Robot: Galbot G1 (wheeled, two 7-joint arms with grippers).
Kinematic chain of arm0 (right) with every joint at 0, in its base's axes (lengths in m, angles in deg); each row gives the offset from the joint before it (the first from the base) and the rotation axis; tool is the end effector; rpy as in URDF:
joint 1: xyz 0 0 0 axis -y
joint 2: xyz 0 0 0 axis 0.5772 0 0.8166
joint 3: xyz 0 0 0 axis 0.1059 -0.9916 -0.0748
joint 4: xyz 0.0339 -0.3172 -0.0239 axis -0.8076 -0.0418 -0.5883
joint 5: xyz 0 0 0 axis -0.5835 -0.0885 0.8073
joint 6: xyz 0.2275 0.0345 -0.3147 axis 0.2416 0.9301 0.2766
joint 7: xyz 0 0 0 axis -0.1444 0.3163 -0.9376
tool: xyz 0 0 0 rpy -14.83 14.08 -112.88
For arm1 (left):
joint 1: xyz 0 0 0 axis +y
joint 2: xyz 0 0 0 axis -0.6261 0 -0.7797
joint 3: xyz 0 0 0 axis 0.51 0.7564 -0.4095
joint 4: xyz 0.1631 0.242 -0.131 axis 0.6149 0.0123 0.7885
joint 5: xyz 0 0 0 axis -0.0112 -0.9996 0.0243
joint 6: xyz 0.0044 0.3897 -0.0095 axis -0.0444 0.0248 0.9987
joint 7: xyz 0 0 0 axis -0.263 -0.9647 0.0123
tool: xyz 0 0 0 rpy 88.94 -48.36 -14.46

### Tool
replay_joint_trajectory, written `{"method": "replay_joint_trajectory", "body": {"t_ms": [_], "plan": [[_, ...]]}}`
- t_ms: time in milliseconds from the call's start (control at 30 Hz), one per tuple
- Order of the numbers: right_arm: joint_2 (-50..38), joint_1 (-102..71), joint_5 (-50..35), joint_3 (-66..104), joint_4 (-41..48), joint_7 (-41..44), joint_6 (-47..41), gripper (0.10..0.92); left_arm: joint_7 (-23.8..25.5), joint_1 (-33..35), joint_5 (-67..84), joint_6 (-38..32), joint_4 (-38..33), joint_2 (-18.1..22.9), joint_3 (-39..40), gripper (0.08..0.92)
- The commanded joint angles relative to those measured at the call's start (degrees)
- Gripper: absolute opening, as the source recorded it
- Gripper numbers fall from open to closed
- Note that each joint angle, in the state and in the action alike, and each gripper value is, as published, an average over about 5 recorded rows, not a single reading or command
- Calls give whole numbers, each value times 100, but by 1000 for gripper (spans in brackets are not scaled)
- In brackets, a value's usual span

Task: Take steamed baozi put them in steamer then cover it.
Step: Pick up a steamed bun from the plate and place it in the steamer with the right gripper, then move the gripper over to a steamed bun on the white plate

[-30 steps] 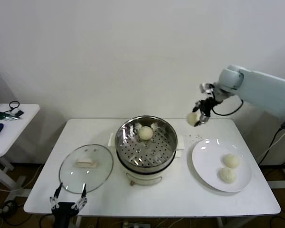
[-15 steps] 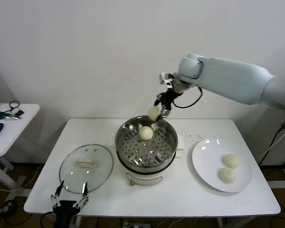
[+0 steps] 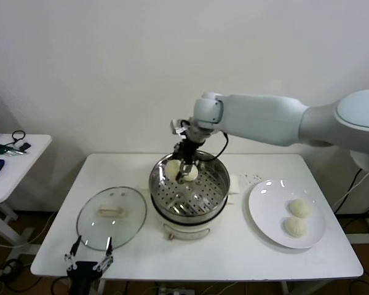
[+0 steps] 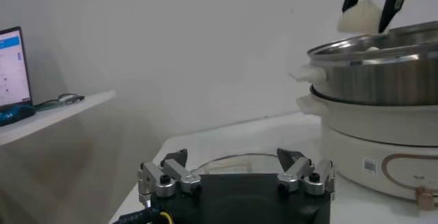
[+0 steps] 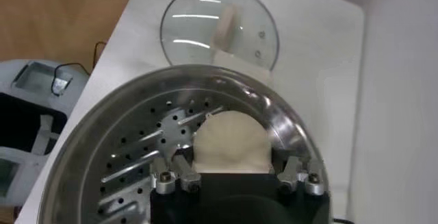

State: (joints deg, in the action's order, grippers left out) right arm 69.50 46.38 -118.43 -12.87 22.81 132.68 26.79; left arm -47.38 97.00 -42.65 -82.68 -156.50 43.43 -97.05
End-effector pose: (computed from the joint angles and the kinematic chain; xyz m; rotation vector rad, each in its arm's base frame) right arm 0.5646 0.1842 -0.0784 1.6123 -1.4096 1.3090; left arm 0.1415 0.0630 -0.3420 0.1006 -2.9341 -0.3068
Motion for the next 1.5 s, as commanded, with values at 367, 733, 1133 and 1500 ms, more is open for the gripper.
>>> {"method": "replay_joint_trajectory", "body": {"t_ms": [367,733,1133,1500], "plan": [[248,-398,-25,-329,-161,-501,-325,721,23,12,56,-31,84,-71,-2,823],[249,-521,-150,-177,-75,-579,-351,770,6,-13,63,-31,141,-63,7,823],[-539,337,-38,-326,-454,110,-69,823,-3,32,56,-58,132,-64,-5,823],[-2427,1263,686,-918,-1221,954,418,823,15,-151,-63,76,86,68,95,823]]}}
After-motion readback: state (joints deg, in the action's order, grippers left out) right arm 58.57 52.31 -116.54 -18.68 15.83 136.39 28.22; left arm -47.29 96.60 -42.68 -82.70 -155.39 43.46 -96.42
